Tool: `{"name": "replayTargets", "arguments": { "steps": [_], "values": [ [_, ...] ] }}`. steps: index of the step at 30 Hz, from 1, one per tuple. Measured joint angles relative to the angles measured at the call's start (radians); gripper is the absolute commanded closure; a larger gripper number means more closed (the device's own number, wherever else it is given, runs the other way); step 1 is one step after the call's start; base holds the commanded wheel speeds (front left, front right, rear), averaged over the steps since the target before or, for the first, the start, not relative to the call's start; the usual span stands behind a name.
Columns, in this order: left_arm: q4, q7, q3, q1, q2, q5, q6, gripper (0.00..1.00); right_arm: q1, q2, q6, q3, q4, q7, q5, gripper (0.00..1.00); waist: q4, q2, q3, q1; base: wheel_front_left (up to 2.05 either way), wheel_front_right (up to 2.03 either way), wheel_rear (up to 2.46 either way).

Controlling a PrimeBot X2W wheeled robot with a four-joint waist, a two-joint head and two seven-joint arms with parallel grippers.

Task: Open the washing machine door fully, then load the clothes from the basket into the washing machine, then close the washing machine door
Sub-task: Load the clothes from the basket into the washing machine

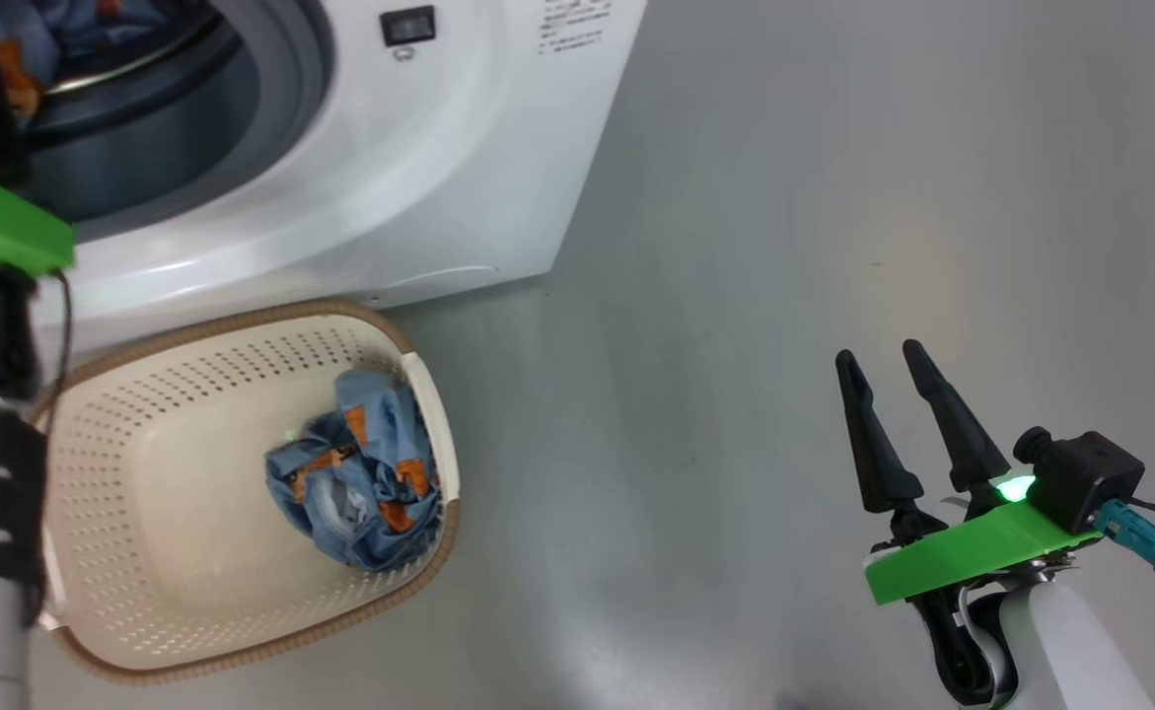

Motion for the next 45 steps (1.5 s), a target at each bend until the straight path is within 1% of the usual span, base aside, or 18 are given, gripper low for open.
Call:
{"name": "replayTargets", "arguments": {
  "steps": [5,14,20,25,26,33,45],
  "values": [
    [-0.044,0.000,0.024,0.093,-0.040,0.015,0.000,0.00,0.001,-0.016,0.000,-0.005,0.004,0.000,0.000,0.00,0.023,0.0000,-0.029,0.0000,0.00,0.00,0.00],
    [-0.137,0.000,0.054,0.291,-0.085,0.052,0.000,0.00,0.014,-0.065,0.000,-0.021,0.022,0.000,0.001,0.00,0.066,0.0000,-0.108,0.0000,0.00,0.00,0.00],
    [-0.199,0.000,0.062,0.445,-0.105,0.080,0.000,0.00,0.081,-0.094,0.000,-0.023,0.036,0.000,0.010,0.00,0.094,0.0000,-0.182,0.0000,0.00,0.00,0.00],
    [-0.250,0.000,0.091,0.557,-0.126,0.102,0.000,0.00,0.122,-0.113,0.000,-0.024,0.041,0.000,0.020,0.00,0.120,0.0000,-0.246,0.0000,0.00,0.00,0.00],
    [-0.250,0.000,0.091,0.557,-0.126,0.102,0.000,0.00,0.122,-0.113,0.000,-0.024,0.041,0.000,0.020,0.00,0.120,0.0000,-0.246,0.0000,0.00,0.00,0.00],
    [-0.315,0.001,0.134,0.714,-0.133,0.126,0.000,0.00,0.193,-0.127,0.000,-0.029,0.044,0.000,0.037,0.00,0.152,0.0000,-0.328,0.0000,0.00,0.00,0.00],
    [-0.436,0.001,0.155,0.922,-0.132,0.142,0.000,0.00,0.303,-0.148,0.000,-0.058,0.037,0.000,0.063,0.00,0.192,0.0000,-0.431,0.0000,0.00,0.00,0.00]
  ]
}}
